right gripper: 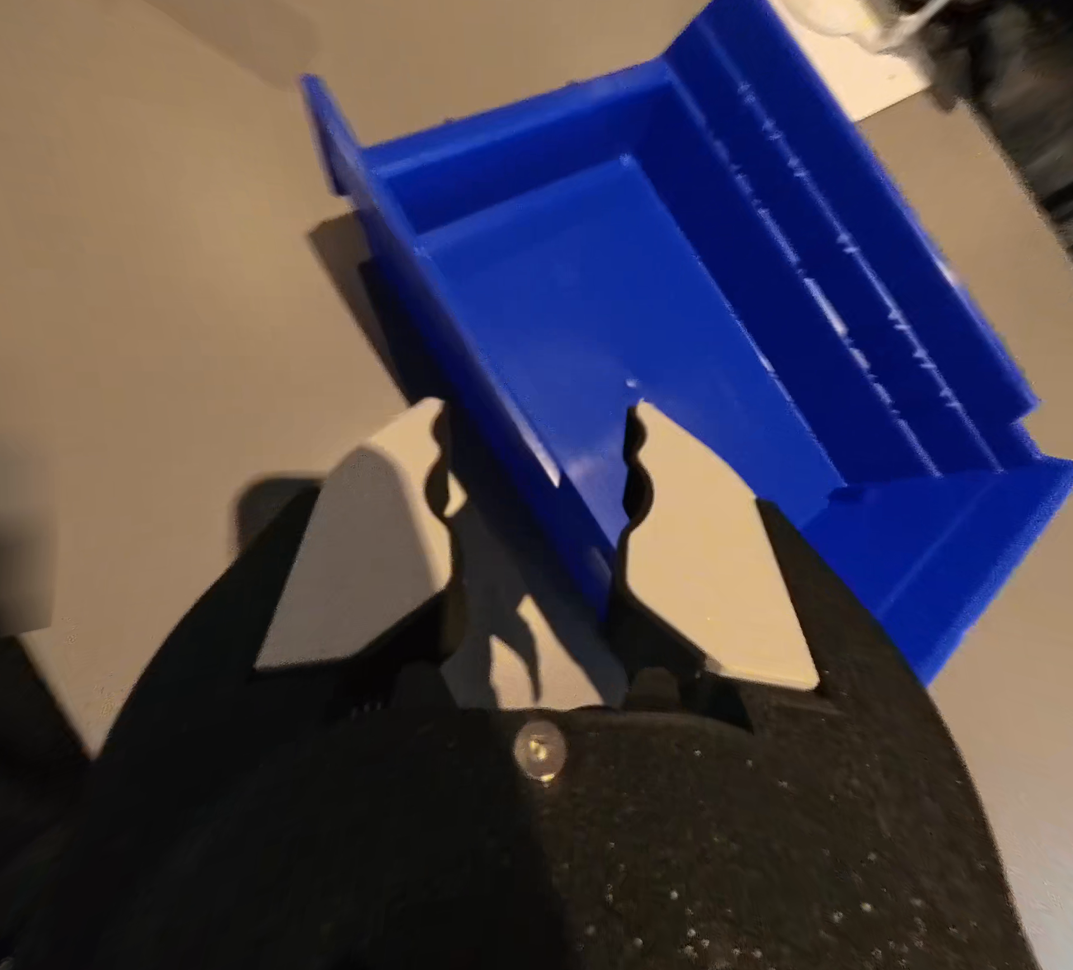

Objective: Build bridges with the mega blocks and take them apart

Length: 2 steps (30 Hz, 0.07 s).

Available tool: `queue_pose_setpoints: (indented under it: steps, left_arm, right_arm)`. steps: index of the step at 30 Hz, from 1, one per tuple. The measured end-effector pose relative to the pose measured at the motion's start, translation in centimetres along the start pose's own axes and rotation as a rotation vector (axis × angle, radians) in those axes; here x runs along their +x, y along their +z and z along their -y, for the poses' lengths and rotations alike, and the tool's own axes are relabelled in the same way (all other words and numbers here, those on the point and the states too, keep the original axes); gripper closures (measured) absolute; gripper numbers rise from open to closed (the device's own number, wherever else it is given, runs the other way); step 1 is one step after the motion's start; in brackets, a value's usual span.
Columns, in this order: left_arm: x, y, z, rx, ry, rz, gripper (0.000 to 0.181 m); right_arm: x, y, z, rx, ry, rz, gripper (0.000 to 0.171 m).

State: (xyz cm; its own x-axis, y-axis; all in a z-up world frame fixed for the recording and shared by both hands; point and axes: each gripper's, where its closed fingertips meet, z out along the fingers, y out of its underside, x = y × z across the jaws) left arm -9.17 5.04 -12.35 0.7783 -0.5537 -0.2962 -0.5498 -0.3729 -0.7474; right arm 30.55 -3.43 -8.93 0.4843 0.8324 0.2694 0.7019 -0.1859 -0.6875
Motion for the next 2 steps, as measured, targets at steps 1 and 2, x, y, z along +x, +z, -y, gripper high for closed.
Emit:
queue_pose_setpoints:
  steps: [1, 2]
  left_arm:
    - [-0.05, 0.02, -0.04, -0.001, -0.001, 0.0, 0.135]
    - [-0.07, 0.05, -0.09, -0.002, -0.005, -0.002, 0.135]
  right_arm:
    - [0.38, 0.61, -0.12, -0.019, -0.011, -0.031, 0.115]
    - [0.7, 1.09, -0.36, -0.046, -0.015, -0.053, 0.119]
